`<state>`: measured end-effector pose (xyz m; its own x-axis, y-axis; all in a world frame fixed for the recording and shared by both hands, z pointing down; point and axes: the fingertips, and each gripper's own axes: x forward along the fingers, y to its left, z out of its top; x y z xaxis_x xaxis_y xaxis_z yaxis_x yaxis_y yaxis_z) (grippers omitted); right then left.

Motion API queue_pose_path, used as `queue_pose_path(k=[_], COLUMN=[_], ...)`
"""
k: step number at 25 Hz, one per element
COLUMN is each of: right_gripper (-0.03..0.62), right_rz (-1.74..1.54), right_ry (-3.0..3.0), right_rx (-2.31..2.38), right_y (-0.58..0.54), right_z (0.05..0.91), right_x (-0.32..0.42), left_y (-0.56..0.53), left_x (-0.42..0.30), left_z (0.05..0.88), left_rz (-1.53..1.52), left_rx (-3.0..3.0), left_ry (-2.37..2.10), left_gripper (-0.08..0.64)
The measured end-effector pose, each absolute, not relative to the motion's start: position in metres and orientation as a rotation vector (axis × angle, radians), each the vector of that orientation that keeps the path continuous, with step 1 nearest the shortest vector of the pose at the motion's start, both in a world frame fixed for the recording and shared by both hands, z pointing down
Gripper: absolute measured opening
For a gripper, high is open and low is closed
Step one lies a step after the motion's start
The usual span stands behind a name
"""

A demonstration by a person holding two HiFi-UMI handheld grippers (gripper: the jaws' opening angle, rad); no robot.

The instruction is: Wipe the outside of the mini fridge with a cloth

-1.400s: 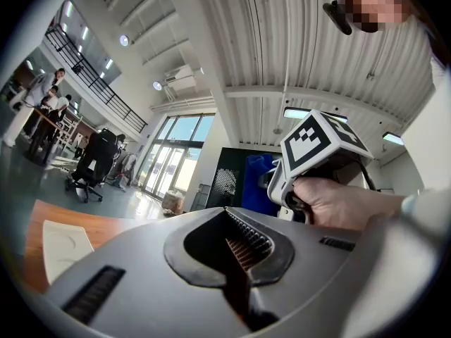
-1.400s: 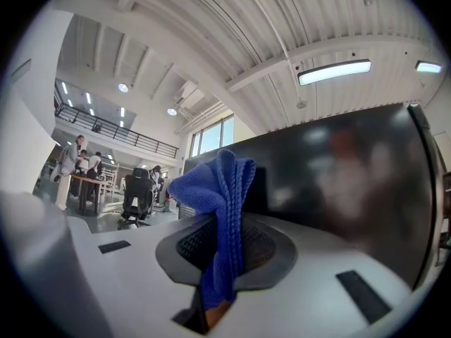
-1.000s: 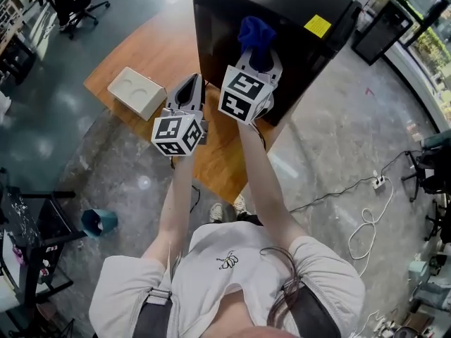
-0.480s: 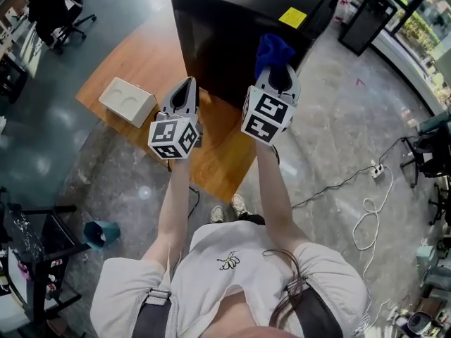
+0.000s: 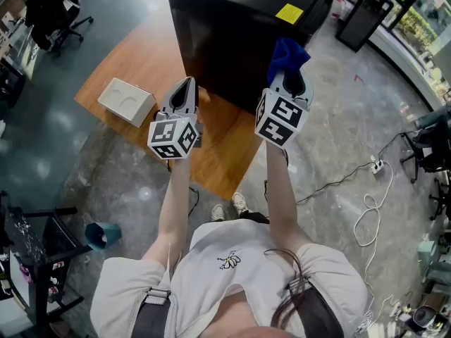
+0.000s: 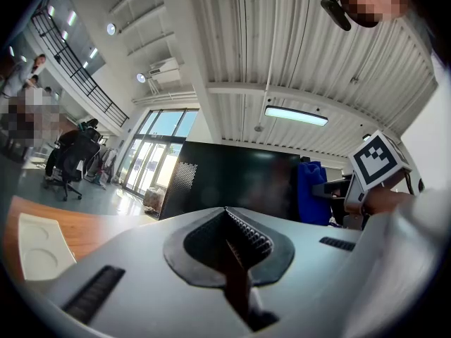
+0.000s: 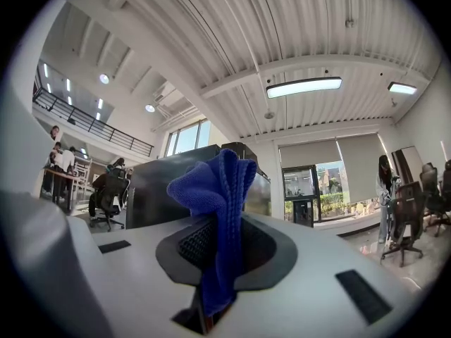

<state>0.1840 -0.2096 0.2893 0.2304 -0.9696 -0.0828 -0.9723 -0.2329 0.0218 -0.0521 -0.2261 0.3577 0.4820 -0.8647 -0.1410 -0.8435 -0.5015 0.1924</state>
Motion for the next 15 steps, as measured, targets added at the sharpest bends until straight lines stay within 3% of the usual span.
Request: queue_pose_path(k=[10, 15], right_gripper=[0.069, 0.069], right_rz=[0.085, 0.082], right_ry=[1.864, 1.968], right_rx=[-2.459, -2.332], right_y=[-0.194, -0.193], right_z=[0.293, 0.288], right_x=[0.200, 0.156], left_y=[-0.226, -0.227], left_x=[-0.053, -0.053], left_z=[0.358, 0.361], left_rz=[-0.336, -0.327], left_rx=[2.618, 2.607], left_ry=[-1.516, -1.526], left_gripper=[0.005, 0.005])
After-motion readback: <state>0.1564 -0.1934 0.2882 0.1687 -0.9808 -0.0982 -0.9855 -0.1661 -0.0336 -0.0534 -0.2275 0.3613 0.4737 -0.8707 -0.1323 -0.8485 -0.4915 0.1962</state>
